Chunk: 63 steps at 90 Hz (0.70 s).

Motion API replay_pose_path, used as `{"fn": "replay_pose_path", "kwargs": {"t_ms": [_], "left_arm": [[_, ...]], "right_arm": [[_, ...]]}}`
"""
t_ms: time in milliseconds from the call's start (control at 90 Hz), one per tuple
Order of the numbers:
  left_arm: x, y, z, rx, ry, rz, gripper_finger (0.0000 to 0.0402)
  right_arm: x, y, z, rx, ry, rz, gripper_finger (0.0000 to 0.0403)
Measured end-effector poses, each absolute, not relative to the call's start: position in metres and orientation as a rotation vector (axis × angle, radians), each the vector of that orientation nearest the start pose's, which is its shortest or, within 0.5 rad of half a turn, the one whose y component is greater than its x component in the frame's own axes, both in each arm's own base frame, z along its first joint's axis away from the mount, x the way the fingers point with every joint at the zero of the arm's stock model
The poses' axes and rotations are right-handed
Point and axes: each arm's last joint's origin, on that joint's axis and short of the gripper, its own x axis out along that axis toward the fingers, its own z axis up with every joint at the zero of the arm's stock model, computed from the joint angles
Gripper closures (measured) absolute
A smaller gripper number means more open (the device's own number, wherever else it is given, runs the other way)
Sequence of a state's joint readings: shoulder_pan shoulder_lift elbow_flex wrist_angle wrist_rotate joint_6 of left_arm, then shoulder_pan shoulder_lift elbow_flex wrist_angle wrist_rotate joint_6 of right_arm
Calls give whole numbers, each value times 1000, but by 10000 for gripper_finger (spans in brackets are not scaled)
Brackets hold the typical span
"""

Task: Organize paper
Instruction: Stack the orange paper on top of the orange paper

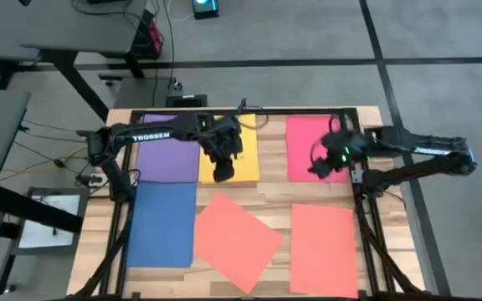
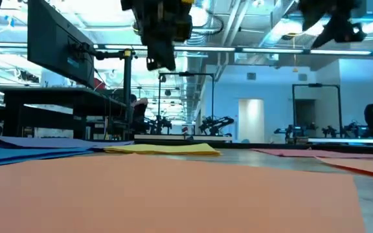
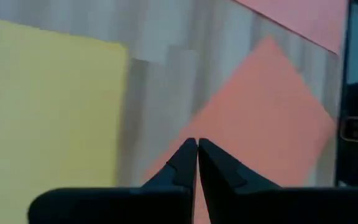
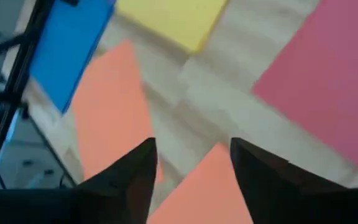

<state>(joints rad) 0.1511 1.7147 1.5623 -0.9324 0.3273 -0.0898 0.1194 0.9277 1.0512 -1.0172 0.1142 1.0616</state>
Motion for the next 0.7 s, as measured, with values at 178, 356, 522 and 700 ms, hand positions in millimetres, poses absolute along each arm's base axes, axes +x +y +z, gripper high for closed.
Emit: {"fn": "replay_pose_path", "kwargs": {"t_ms": [178, 356, 522, 700], "left_arm": [[354, -24, 306, -278, 1062, -25, 402], [355, -80, 304, -445, 1021, 89, 402], [350, -121, 284, -758, 1020, 405, 402], [340, -179, 258, -783, 1025, 476, 402]], "right_arm": [[162, 72, 319, 731, 762, -462, 194], [180, 119, 291, 586, 852, -418, 197], [209, 147, 260, 489, 926, -351, 197], [254, 151, 225, 455, 1061, -194, 197]]}}
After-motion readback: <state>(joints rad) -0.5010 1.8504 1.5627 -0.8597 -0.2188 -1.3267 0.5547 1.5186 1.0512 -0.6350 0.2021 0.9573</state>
